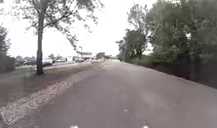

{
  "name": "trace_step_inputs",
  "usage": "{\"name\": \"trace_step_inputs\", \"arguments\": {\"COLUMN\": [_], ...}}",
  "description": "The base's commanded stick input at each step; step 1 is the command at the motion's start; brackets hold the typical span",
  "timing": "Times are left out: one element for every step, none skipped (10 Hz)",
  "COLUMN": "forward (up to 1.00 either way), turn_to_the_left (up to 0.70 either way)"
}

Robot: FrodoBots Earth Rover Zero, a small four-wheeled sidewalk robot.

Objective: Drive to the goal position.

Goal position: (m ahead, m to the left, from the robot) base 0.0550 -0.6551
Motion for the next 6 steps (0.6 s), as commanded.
{"name": "trace_step_inputs", "arguments": {"forward": [0.70, 0.70, 0.70, 0.70, 0.70, 0.70], "turn_to_the_left": [0.00, 0.00, 0.00, 0.00, 0.00, 0.00]}}
